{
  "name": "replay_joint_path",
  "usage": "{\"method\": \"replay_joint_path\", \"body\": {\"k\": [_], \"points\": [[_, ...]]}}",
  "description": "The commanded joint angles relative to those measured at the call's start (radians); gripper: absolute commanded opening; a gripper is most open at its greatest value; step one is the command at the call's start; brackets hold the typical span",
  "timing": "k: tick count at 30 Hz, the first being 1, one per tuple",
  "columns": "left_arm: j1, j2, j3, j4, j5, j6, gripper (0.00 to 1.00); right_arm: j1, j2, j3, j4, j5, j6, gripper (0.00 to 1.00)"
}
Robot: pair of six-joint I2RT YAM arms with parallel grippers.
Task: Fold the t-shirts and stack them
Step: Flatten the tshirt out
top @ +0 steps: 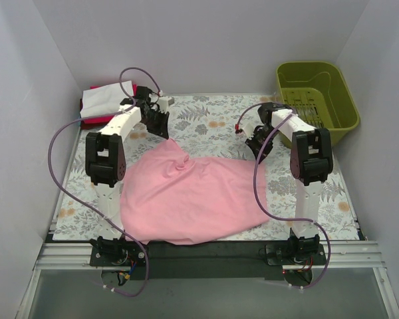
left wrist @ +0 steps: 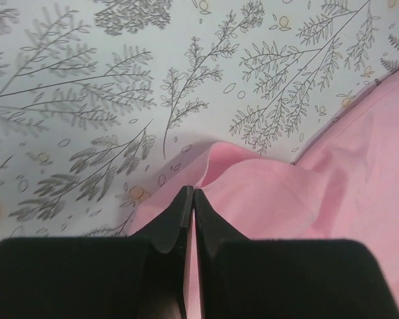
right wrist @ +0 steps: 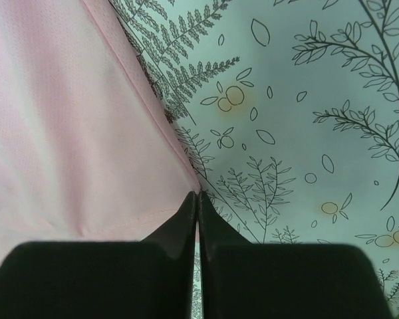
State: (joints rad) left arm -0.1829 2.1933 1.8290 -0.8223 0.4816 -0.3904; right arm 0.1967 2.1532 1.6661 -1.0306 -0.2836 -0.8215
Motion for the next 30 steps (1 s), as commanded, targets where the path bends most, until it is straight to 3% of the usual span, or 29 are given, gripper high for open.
{"method": "replay_joint_path", "body": {"k": [1,6,13,23,30], "points": [[0.062,-0.156,0.007,-0.009,0.064,-0.028,0.00,-0.002,-0.062,0.042,-0.035,-0.018,-0.030,0.01],[0.149,-0.230,0.052,0.031,0.091,-0.080,0.00,-0.003,-0.139,0.251,-0.036,-0.031,0.008,0.01],[0.342,-0.288,0.233,0.104,0.144,-0.194,0.00,-0.006,-0.185,0.561,0.039,0.049,0.090,0.01],[0.513,-0.501,0.194,0.359,0.245,-0.412,0.00,-0.005,-0.438,0.546,0.308,0.136,0.185,0.01],[0.565,-0.846,-0.015,0.486,0.207,-0.435,0.00,-0.002,-0.789,0.339,0.440,0.106,0.213,0.01]]}}
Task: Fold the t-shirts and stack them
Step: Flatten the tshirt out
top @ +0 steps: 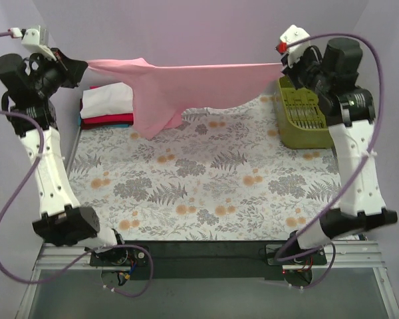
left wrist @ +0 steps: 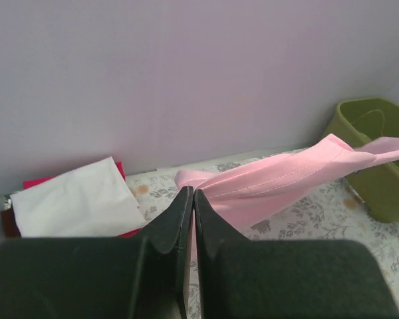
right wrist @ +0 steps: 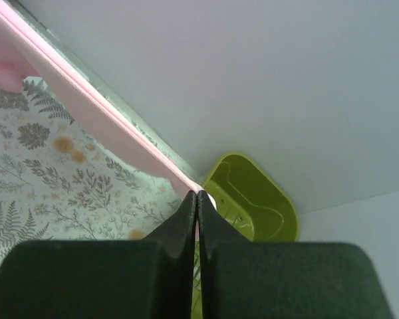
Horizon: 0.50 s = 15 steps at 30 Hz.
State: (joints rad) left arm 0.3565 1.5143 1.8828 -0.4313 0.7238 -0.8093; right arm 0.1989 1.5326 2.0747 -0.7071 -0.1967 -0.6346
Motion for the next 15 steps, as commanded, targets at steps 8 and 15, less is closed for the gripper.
{"method": "replay_joint_path", "body": {"k": [8,15], "points": [[0.027,-0.526,-0.163,0.122,-0.305,0.042,0.00,-0.004,-0.500,-0.199,0.182,-0.012,0.079,0.01],[0.015,-0.410,0.028,0.030,-0.316,0.194,0.00,-0.004,-0.436,-0.192,0.215,-0.025,-0.025,0.01]]}}
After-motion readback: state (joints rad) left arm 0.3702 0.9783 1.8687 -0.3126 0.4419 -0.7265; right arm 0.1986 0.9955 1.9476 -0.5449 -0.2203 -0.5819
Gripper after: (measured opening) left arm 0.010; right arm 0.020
